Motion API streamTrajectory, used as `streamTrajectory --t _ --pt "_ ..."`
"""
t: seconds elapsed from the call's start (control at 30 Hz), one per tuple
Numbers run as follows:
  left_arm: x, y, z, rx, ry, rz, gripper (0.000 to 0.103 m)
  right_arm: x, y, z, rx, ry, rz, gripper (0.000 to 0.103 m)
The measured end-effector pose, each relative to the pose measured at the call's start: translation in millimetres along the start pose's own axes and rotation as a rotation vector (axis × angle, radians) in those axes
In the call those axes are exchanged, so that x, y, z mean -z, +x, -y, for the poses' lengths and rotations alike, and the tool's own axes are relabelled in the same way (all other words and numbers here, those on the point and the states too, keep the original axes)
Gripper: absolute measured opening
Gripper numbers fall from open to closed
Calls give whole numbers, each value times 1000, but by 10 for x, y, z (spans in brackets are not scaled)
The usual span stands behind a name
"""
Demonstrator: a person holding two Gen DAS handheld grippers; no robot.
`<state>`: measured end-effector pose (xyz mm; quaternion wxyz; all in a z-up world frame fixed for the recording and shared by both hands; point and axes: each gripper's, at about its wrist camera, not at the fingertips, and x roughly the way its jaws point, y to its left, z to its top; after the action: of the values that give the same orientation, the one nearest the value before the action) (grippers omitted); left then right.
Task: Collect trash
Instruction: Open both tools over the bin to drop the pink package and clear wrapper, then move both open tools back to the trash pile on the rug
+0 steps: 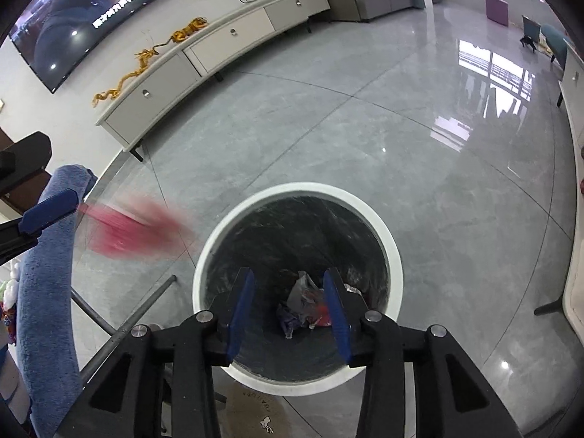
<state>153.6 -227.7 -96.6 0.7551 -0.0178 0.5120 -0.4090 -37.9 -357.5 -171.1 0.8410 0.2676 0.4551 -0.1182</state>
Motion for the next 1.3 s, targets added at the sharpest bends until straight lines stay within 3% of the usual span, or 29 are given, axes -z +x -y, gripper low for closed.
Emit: streamTrajectory --t 0.17,0.3,0.63,0.93,1.3 --pt "37 -83 124 -13 14 24 77 54 -144 84 1 34 10 38" --pt "81 -384 289 -61 44 108 77 90 -408 71 -10 59 57 38" --pt "630 -1671 363 -238 73 359 77 149 -1279 -541 -102 -42 217 43" --pt "1319 -2893 76 -394 28 565 77 309 -1837 -1424 -198 -193 312 43" --pt "2059 -4217 -380 -595 -82 772 77 566 -2397 -2125 -292 -327 403 43"
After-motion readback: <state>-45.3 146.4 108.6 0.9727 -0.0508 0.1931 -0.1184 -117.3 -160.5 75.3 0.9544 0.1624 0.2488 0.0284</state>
